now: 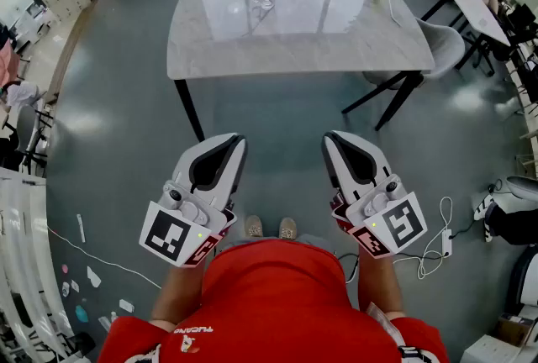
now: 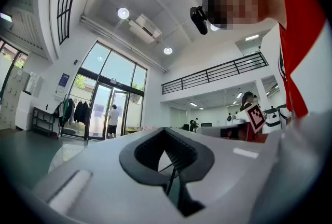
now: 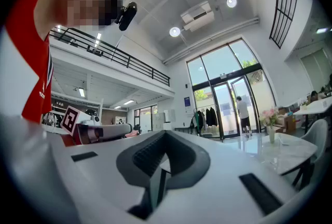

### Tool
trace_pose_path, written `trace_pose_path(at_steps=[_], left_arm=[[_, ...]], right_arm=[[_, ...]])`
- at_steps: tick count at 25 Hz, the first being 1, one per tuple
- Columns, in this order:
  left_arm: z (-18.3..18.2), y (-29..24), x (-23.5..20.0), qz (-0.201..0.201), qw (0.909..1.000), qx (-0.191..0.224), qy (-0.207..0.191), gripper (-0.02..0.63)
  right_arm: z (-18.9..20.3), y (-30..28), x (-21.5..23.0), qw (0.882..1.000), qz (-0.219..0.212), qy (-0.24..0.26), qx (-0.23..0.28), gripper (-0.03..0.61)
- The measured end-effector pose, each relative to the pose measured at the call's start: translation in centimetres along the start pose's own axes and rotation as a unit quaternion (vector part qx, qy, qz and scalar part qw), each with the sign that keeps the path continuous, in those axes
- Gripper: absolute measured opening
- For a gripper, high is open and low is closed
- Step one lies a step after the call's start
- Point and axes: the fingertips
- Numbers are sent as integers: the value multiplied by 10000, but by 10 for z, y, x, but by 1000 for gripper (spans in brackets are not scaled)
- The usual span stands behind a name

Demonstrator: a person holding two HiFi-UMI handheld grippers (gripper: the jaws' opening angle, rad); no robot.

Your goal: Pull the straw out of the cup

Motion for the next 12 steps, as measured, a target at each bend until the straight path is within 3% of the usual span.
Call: trace_pose_path(at_steps=[12], left_arm=[[1,-6,6,170,9998,25,-25,5]], right_arm=[[0,7,2,9999,126,29,50,0]])
Point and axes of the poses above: the fingertips, and each gripper's own axes: y backward along the fingers, x to its right, z out of its underside, and after that the axes turned 7 degrees about z, right-handed
